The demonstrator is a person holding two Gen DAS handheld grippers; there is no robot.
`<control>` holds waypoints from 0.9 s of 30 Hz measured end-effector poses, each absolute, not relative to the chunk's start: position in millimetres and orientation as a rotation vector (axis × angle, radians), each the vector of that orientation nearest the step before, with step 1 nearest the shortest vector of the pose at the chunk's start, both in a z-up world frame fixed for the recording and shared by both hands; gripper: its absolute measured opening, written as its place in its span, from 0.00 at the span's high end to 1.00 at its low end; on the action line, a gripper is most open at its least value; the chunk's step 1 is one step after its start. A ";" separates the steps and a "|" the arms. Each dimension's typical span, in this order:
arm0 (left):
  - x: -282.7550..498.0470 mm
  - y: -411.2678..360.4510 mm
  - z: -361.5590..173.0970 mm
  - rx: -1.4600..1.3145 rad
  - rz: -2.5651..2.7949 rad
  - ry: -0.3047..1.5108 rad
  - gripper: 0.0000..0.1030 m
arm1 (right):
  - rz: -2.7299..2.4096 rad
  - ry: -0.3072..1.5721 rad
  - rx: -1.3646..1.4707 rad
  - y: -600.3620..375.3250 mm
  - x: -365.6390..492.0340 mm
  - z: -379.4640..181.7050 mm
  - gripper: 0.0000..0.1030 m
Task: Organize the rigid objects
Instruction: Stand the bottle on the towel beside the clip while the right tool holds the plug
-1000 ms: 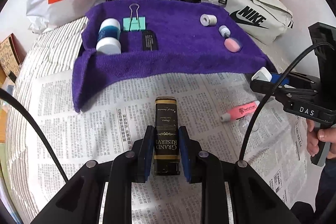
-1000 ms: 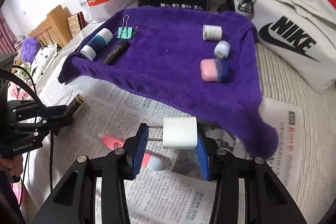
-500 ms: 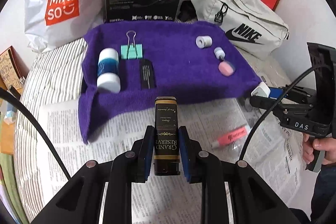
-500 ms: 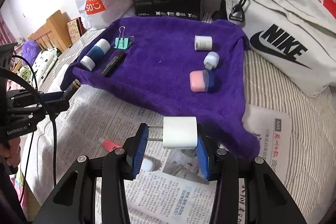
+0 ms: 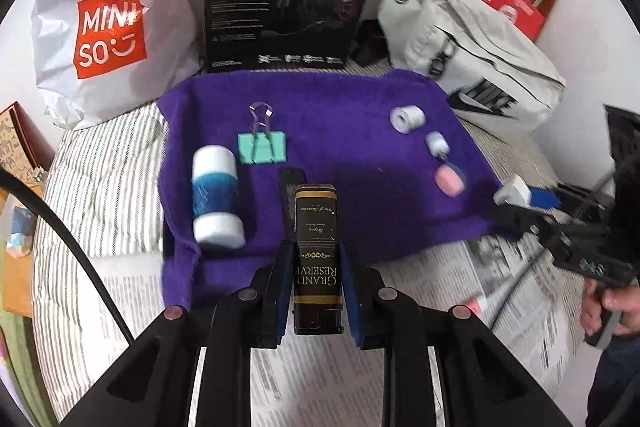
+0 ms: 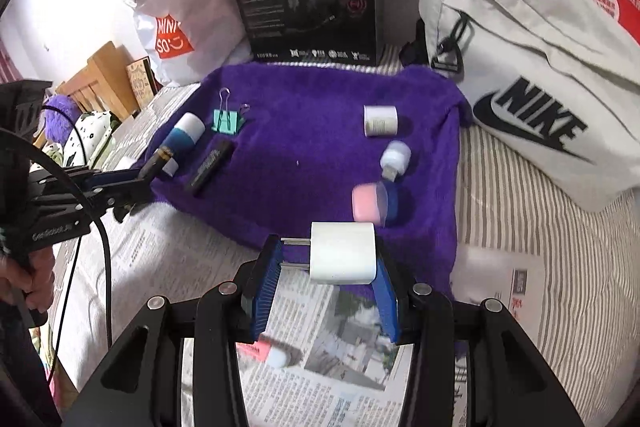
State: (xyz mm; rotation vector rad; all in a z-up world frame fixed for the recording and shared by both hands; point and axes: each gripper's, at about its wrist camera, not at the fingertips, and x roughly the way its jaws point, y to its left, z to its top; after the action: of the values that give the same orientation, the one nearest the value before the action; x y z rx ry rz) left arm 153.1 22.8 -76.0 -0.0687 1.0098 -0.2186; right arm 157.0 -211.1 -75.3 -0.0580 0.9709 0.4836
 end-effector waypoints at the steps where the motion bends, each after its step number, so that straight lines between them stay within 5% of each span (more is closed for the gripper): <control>1: 158.2 23.7 -77.3 -0.072 -0.215 1.014 0.78 | 0.486 0.970 -0.057 -210.6 157.9 -74.6 0.58; 27: 236.5 20.7 -117.0 0.067 -0.049 1.141 0.78 | 0.496 1.007 -0.068 -220.7 176.8 -92.4 0.58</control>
State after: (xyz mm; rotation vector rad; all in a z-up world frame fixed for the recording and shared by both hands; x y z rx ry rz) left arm 236.5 20.7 -117.0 0.0672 1.1412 -0.0493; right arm 176.8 -220.7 -92.4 -0.0676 1.0066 0.4963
